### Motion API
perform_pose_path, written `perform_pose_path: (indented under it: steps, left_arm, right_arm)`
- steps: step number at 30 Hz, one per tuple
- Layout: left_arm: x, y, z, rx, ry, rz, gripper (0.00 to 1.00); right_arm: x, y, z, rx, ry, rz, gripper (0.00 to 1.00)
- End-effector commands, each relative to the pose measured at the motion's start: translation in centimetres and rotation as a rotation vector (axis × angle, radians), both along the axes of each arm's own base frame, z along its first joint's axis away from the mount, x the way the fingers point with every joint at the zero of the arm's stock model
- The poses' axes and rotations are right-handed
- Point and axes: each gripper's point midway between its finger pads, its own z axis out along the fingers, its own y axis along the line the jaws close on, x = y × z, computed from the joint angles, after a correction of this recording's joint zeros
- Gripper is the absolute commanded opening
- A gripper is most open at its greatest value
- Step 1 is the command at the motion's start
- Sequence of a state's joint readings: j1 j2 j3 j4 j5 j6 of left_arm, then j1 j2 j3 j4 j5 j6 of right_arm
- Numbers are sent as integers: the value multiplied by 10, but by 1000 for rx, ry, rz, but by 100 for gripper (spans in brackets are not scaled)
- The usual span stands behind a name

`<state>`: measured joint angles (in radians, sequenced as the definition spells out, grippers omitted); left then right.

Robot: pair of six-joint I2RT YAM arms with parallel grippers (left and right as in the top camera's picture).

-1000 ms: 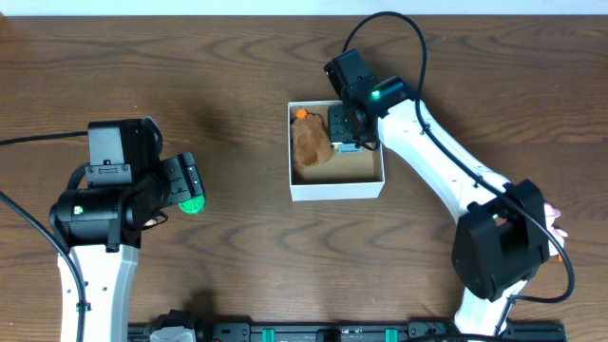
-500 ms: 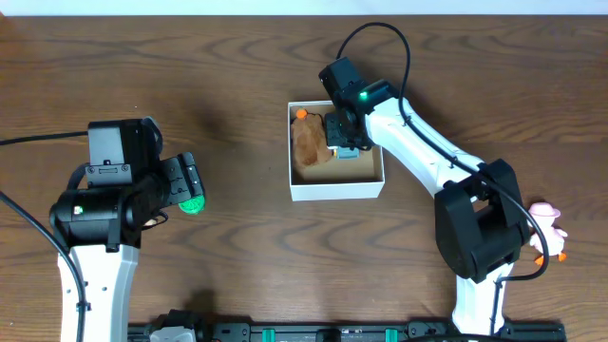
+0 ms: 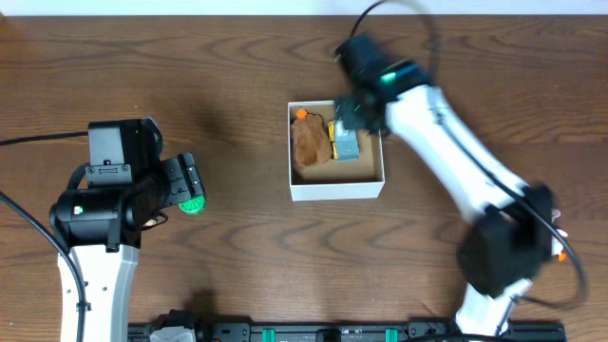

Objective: Pack container
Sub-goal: 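Lower the truck into the box beside the capybara and release, then move the right gripper to the pink-and-white figure and grasp it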

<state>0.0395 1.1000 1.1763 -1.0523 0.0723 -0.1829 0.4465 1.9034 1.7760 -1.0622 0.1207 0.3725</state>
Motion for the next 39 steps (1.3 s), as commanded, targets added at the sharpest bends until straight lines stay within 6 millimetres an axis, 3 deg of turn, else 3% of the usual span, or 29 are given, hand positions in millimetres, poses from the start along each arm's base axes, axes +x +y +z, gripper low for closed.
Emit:
perform_pose_path:
  steps: [1, 4, 7, 10, 13, 16, 22, 26, 31, 39]
  left_arm:
    - [1, 2, 4, 7, -6, 3, 85]
    - [1, 2, 4, 7, -4, 3, 85]
    - [1, 2, 4, 7, -4, 3, 85]
    - [1, 2, 4, 7, -5, 3, 85]
    - [1, 2, 4, 7, -6, 3, 85]
    - [1, 2, 4, 7, -6, 3, 85]
    - [1, 2, 4, 7, -4, 3, 85]
    - [1, 2, 4, 7, -4, 3, 85]
    - [1, 2, 4, 7, -4, 3, 85]
    - [0, 2, 3, 7, 1, 3, 85]
  right_arm:
    - [1, -66, 103, 15, -223, -139, 88]
    - [-21, -131, 126, 10, -222, -296, 92]
    - [-54, -199, 124, -22, -137, -481, 94]
    - [-96, -255, 104, -48, 18, -666, 96]
    - [-129, -292, 75, -63, 149, -797, 98]
    - [-149, -316, 40, -57, 236, -890, 99]
    - [-188, -348, -40, -39, 356, -990, 99]
    - [-208, -360, -75, -31, 384, -1020, 99]
    - [-223, -364, -109, -22, 387, -1018, 99]
    - [-217, -355, -144, 39, 321, -1010, 98]
